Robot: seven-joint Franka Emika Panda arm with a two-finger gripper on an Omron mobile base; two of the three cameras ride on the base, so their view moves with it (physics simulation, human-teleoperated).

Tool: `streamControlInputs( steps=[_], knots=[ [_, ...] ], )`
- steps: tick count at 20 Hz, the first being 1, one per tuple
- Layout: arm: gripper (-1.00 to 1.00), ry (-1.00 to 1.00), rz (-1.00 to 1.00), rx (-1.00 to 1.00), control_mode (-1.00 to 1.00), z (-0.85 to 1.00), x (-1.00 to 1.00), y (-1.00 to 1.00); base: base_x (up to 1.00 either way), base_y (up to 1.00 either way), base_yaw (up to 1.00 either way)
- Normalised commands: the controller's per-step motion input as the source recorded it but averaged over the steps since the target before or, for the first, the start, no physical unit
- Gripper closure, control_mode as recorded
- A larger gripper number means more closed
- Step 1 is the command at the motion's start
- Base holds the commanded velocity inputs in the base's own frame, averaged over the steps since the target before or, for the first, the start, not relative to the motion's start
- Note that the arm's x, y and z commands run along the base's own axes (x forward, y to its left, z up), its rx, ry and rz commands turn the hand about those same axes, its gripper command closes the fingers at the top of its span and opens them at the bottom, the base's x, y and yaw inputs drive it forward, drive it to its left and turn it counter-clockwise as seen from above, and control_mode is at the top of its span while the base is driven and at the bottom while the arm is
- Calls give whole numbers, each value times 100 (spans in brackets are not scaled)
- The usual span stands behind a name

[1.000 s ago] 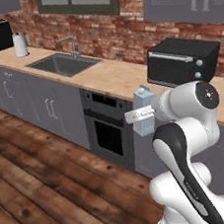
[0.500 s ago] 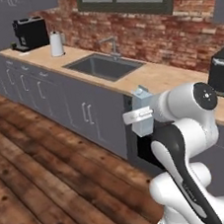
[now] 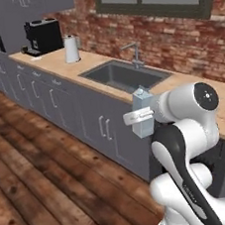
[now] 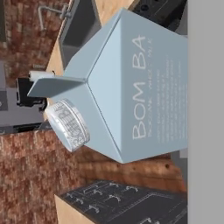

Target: Take a sugar cube from the saucer and place it inside the coffee. Then, grab milk from the fridge and place it next to the coffee on the counter to sweeten the coffee.

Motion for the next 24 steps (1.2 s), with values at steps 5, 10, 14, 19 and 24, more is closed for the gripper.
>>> streamControlInputs(
  steps=[5, 10, 14, 19, 24],
  knots=[
    [100, 0, 0, 0, 100, 0, 0, 0, 100, 0, 10],
    [100, 0, 0, 0, 100, 0, 0, 0, 100, 14, 6],
    [100, 0, 0, 0, 100, 0, 0, 0, 100, 30, 2],
    [100, 0, 0, 0, 100, 0, 0, 0, 100, 44, 0],
    [100, 0, 0, 0, 100, 0, 0, 0, 100, 55, 0]
  ],
)
